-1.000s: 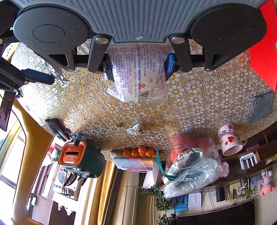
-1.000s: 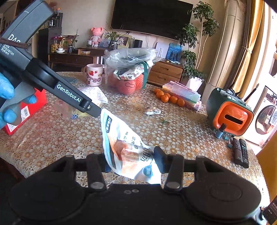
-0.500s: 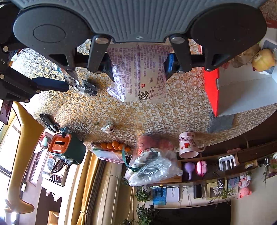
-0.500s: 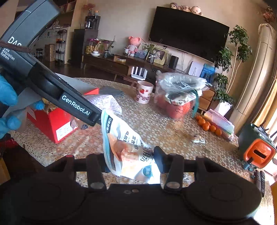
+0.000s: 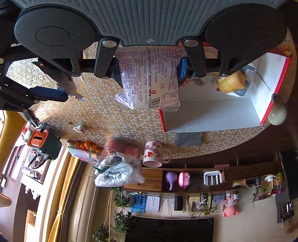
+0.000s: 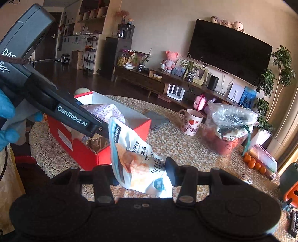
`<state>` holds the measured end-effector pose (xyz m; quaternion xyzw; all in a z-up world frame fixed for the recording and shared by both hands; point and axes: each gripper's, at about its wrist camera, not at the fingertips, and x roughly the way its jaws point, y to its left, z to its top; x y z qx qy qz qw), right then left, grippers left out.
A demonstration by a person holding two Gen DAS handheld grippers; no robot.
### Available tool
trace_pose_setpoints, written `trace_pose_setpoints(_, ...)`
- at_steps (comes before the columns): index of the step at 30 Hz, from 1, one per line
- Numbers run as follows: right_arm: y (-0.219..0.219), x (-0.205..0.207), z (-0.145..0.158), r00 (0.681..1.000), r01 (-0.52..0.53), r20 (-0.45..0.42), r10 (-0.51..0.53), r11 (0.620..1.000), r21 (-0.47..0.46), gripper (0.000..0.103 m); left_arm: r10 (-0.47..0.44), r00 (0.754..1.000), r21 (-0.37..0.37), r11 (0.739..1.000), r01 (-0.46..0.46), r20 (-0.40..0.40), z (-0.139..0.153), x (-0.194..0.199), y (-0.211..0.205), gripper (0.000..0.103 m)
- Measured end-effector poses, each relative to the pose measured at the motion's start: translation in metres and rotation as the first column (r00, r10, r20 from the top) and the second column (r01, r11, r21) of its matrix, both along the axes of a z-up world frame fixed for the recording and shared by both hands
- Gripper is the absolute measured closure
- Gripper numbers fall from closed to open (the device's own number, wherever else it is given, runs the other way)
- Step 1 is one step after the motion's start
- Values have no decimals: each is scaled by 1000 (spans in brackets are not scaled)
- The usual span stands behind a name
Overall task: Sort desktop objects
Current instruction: 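Carry the snack bag and printed pouch with both grippers over the red shoebox, then open both grippers to drop the snack bag and pouch into the box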
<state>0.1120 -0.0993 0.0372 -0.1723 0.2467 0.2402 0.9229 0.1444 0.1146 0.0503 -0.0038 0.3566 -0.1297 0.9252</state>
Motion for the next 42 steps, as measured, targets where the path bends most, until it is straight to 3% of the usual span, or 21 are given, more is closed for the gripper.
trace_pose_setpoints(14,68,49,6,997,-69,-31,70,997,45,56,180,983,53,982,-181,23,4,26,90,49)
trace_pose_setpoints(21,99,76,-2,995,-60,-75,67,995,82,56,234,972,85,969,-233,-4,-17,49,115,49)
trace_pose_setpoints(31,129,113,-35,988,-28,-148,36,998,53,56,250,967,139,961,-240,-56,-55,72,125,49)
trace_pose_setpoints(32,131,116,-38,988,-25,-153,33,998,54,59,251,966,141,960,-241,-63,-59,74,125,49)
trace_pose_setpoints(33,134,119,-41,986,-22,-163,31,998,55,70,254,965,144,959,-242,-68,-61,76,126,49)
trace_pose_setpoints(34,137,122,-44,985,-22,-169,31,998,55,73,255,964,148,959,-243,-74,-64,78,127,49)
trace_pose_setpoints(42,155,130,-63,981,-32,-190,31,1000,0,77,261,959,165,956,-241,-113,-82,88,130,49)
